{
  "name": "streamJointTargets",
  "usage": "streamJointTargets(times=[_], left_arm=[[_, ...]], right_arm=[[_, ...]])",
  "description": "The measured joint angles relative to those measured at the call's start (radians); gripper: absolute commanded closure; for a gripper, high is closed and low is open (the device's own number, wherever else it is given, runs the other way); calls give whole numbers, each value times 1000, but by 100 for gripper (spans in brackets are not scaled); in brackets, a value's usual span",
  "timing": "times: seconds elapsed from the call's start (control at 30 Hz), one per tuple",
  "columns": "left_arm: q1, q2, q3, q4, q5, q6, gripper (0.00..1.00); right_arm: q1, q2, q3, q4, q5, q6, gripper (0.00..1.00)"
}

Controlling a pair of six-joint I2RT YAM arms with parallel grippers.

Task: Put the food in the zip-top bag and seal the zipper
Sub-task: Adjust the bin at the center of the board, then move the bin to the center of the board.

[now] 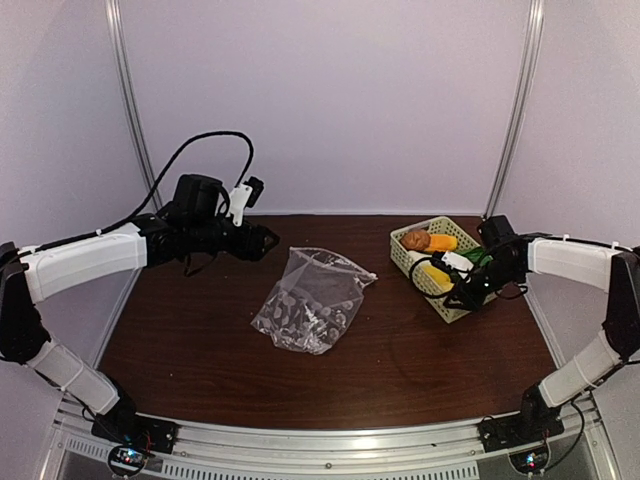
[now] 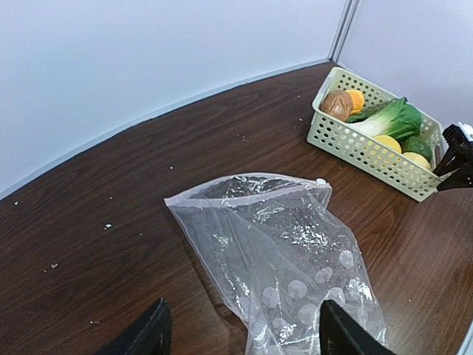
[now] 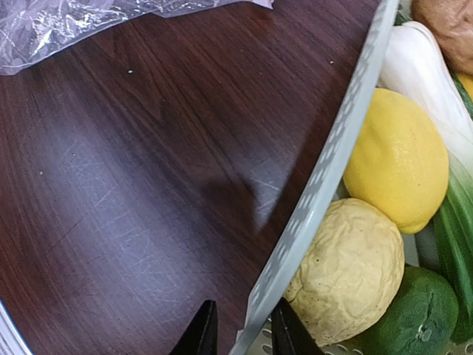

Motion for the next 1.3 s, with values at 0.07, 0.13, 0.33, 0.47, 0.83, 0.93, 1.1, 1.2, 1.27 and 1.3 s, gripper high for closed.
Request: streamJointTargets(times=[0.07,0.13,0.33,0.47,0.83,0.93,1.1,1.2,1.27,1.3], left_arm=[[0,0,0,0,0,0,31],[0,0,0,0,0,1,31],[0,0,0,-1,1,5,31],[0,0,0,-1,1,8,31],[0,0,0,-3,4,13,30],[0,0,0,-4,14,14,30],[0,0,0,-4,25,14,30],[0,1,0,-4,27,14,30],[0,3,0,-4,27,14,30],[0,5,0,-4,27,14,30]], right_arm=[[10,6,1,-11,-35,10,72],[15,10,8,-27,-69,22,72],[-8,15,122,-91,-140,32,69],[-63,33,244,-172,-157,-27,68],[-84,61,278,-440,-17,-318,64],[-84,57,262,-426,49,-342,64],[-84,50,189,-368,150,-374,65],[-83,50,158,-321,195,-392,67],[-83,50,151,-307,207,-397,69],[-82,50,148,-302,211,-399,70]])
